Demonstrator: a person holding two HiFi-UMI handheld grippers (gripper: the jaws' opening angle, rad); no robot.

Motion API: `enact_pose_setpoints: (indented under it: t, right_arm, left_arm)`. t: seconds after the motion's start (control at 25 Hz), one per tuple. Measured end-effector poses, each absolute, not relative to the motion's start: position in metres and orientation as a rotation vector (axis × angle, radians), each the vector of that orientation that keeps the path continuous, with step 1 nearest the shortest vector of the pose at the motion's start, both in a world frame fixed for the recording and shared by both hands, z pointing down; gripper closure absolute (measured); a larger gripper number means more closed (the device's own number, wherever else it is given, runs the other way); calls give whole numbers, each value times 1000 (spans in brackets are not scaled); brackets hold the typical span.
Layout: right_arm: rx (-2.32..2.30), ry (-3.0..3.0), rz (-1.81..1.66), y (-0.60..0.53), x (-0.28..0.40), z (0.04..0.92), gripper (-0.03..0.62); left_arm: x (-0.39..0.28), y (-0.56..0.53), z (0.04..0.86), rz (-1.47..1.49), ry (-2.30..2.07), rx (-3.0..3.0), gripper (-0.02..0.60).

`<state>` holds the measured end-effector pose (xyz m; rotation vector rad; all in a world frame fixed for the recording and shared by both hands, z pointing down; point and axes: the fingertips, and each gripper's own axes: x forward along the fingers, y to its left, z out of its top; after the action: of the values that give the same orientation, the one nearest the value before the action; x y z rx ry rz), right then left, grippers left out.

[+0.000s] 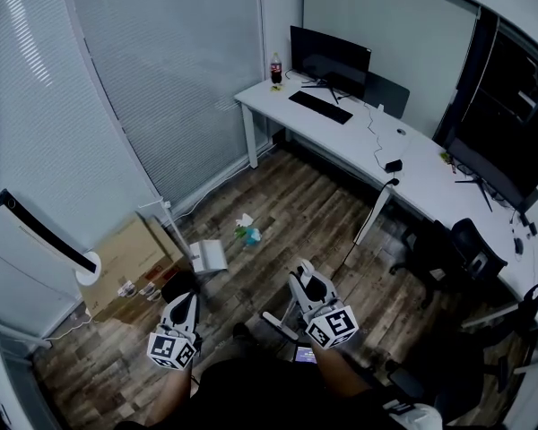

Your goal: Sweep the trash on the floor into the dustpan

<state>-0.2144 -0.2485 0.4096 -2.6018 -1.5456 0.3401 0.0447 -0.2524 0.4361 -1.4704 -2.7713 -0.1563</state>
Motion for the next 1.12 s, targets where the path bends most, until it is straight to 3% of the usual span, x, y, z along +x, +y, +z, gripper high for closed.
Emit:
enact_pose_setpoints:
  t: [0.48,1.12]
  right_arm:
    - [-2562,-1596,304,-148,-233,408,508]
    - [-2487,-1683,236,90,-226,388,507]
  left_arm:
    - [47,-143,445,-185,-2775,-1475,586]
    - [95,86,429,-183,-2878,-1489,586]
